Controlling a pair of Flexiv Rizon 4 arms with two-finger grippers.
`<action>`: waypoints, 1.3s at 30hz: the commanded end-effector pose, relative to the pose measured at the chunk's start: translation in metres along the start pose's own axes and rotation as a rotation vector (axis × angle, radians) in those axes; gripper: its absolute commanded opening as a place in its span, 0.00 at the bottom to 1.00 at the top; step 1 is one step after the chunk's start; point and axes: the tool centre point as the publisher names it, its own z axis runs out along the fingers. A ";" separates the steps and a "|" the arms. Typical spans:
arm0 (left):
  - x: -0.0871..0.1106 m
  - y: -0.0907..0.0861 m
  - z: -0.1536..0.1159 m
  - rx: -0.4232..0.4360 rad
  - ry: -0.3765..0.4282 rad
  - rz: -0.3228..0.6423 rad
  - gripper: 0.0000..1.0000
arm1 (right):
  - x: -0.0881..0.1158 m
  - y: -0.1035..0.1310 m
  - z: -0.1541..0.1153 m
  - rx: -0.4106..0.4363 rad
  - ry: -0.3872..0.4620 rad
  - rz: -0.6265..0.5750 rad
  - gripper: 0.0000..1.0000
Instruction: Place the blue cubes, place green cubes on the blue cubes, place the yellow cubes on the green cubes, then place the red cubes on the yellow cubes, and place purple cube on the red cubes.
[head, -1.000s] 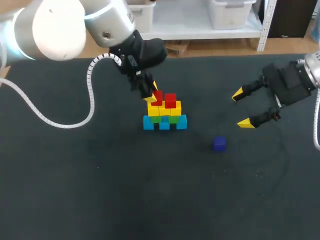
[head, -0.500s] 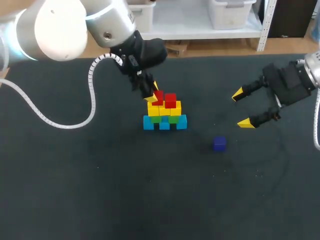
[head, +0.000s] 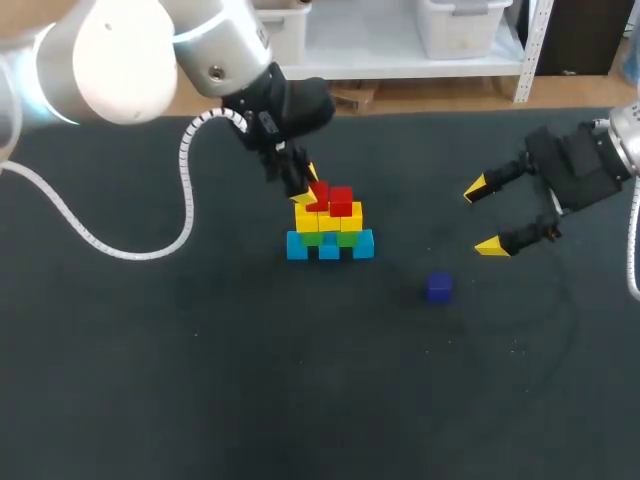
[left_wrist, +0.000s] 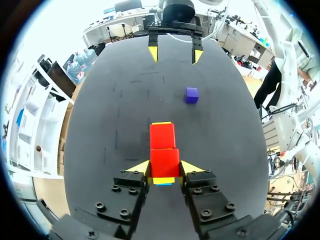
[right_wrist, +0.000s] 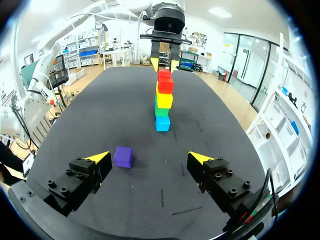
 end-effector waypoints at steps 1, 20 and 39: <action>0.000 0.003 0.002 0.005 -0.002 0.001 0.00 | 0.000 -0.001 0.001 0.000 -0.002 -0.001 1.00; 0.002 0.004 0.007 0.018 -0.011 -0.012 0.00 | 0.000 -0.001 0.001 0.000 -0.002 -0.001 1.00; 0.003 0.002 0.008 0.024 -0.013 -0.014 0.00 | 0.000 -0.001 0.001 0.000 -0.002 -0.001 1.00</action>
